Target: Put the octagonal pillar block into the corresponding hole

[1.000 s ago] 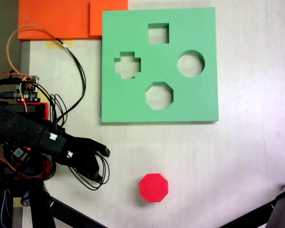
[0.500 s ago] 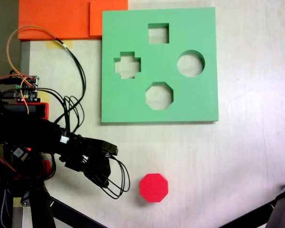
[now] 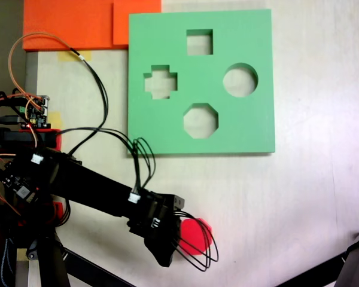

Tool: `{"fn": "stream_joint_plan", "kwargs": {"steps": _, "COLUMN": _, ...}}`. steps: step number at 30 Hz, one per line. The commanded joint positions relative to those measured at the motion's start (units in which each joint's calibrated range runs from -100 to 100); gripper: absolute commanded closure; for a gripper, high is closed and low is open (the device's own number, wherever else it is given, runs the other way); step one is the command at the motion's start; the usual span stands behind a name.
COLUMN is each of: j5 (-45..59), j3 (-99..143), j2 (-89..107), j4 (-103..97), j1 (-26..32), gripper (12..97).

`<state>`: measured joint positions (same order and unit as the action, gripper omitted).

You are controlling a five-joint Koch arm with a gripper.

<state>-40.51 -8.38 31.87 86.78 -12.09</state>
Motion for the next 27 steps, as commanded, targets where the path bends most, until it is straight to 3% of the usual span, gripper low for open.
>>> {"fn": "stream_joint_plan", "kwargs": {"steps": 1, "j5": 0.7, "j3": -5.6, "j2": -4.6, "j4": 1.6, "j1": -0.1, "gripper": 34.4}}
{"fn": "stream_joint_plan", "kwargs": {"steps": 20, "j5": 2.3, "j3": -16.7, "j2": -28.5, "j4": 1.6, "j1": 0.4, "gripper": 34.7}}
{"fn": "stream_joint_plan", "kwargs": {"steps": 25, "j5": 2.3, "j3": -16.6, "j2": -31.9, "j4": 2.2, "j1": 0.5, "gripper": 43.8}}
{"fn": "stream_joint_plan", "kwargs": {"steps": 27, "j5": 2.1, "j3": -16.5, "j2": -32.6, "j4": 3.3, "j1": 0.5, "gripper": 52.1}}
